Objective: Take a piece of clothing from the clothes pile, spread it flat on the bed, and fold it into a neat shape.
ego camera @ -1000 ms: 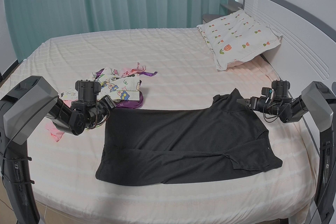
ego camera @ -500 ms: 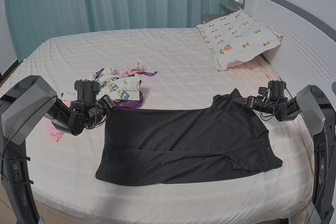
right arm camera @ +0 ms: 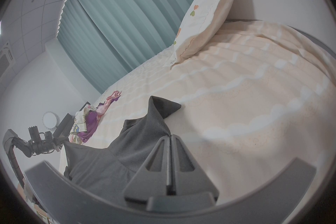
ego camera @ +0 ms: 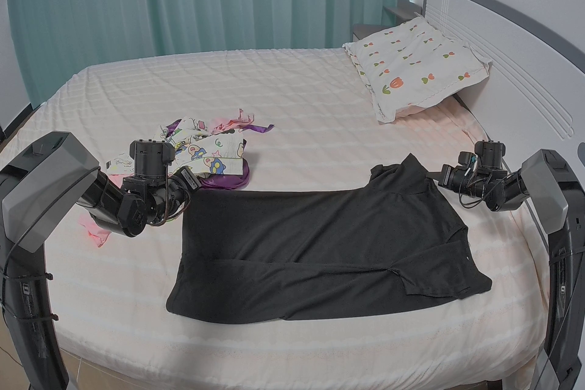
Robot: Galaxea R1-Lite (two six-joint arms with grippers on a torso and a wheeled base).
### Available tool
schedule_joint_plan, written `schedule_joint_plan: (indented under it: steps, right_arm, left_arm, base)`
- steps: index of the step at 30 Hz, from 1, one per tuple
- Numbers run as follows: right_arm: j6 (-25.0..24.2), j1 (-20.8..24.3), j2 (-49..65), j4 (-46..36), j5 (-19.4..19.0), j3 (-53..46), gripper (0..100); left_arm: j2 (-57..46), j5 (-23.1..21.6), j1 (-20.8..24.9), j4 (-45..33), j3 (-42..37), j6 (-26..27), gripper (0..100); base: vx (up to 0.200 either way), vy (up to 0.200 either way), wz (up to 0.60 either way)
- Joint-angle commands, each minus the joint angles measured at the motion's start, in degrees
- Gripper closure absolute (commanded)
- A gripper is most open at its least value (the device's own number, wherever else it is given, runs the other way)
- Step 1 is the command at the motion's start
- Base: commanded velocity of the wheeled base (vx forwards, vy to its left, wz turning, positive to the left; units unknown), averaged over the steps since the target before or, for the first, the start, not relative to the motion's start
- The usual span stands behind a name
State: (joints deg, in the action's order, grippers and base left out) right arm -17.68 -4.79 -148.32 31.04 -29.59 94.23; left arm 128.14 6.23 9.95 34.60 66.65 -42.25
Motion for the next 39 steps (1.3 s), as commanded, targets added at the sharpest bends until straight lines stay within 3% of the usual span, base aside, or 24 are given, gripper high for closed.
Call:
schedule_joint_plan:
  steps: [1,7,11,20,39]
  right_arm:
    - [-0.1,-0.6,1.5,0.1,-0.2,-1.4,100]
    - [-0.3,-0.8,6.6,1.7,-5.1,-8.3,100]
    - [-0.9,-1.5,8.0,4.3,-5.1,-9.6,100]
    - [-7.9,-3.1,11.2,14.5,-5.0,-15.4,100]
    - [-10.5,-5.1,16.4,20.5,-5.3,-23.3,100]
  left_arm:
    - [-0.1,0.1,0.0,0.0,-0.1,0.0,100]
    - [-0.7,0.1,0.0,-0.1,0.0,0.0,100]
    - [-1.7,0.1,-0.1,-0.1,-0.3,0.1,100]
    - [-3.5,0.1,-0.6,0.0,-2.0,0.1,100]
    - [-4.4,0.4,-1.1,-0.1,-3.0,0.2,100]
  base:
    - [0.000,0.000,0.00]
    - [0.000,0.000,0.00]
    - [0.000,0.000,0.00]
    - [0.000,0.000,0.00]
    - [0.000,0.000,0.00]
